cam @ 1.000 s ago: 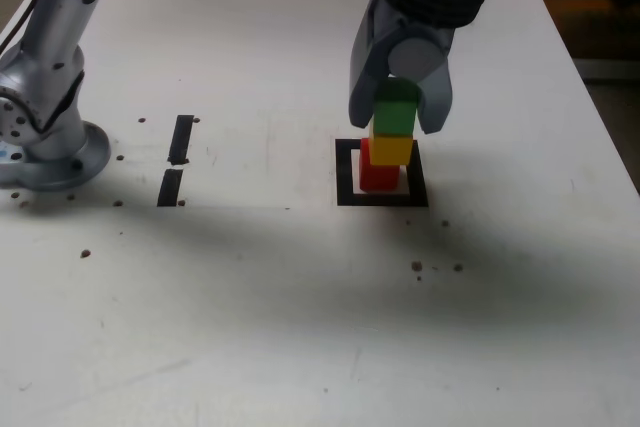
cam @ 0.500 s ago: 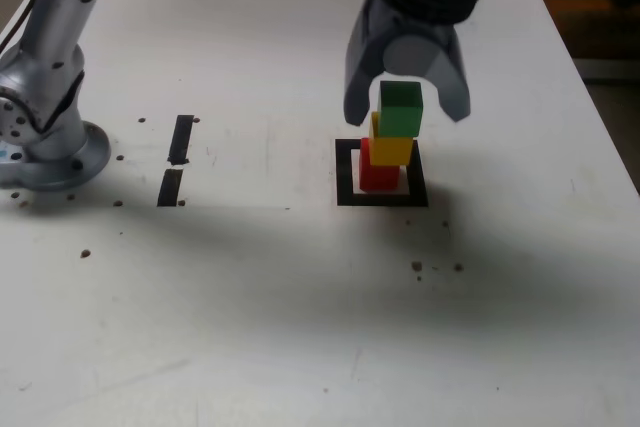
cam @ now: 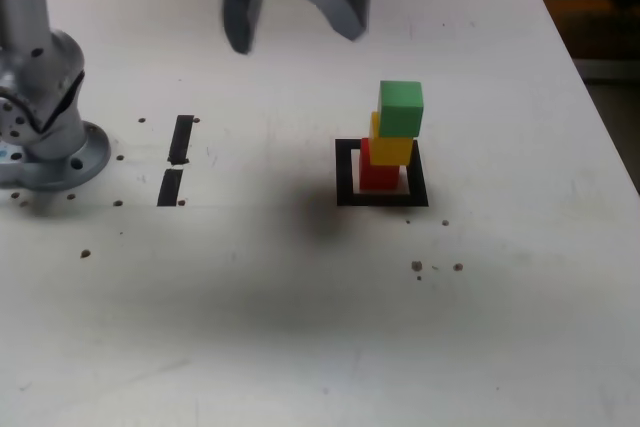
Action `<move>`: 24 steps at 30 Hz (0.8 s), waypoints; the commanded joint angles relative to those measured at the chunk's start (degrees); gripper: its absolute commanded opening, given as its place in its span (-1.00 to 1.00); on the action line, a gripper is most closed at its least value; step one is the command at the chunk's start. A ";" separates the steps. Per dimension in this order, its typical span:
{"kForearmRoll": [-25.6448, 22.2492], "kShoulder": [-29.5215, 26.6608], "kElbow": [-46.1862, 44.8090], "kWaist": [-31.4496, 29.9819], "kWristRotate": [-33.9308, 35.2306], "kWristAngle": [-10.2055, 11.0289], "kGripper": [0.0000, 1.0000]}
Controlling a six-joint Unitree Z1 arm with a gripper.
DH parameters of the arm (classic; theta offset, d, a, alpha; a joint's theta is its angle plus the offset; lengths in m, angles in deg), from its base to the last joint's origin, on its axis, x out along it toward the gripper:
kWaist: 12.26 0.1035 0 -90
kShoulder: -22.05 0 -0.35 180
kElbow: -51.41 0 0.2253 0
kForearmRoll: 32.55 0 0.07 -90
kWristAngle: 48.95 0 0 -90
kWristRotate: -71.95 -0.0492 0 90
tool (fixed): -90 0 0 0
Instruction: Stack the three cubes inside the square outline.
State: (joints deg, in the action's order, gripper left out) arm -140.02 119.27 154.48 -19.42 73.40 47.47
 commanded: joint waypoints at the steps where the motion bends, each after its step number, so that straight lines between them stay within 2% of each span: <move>1: -0.03 -6.36 -5.34 1.15 -0.34 -0.28 0.99; 8: 5.46 -7.21 -20.15 3.51 -0.73 -1.99 0.99; 21: 17.59 -7.55 -31.60 3.79 -1.77 -5.62 0.99; 24: 18.98 -7.89 -33.38 3.82 -1.93 -6.08 0.99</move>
State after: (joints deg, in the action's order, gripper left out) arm -121.25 111.71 121.38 -15.65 71.55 41.48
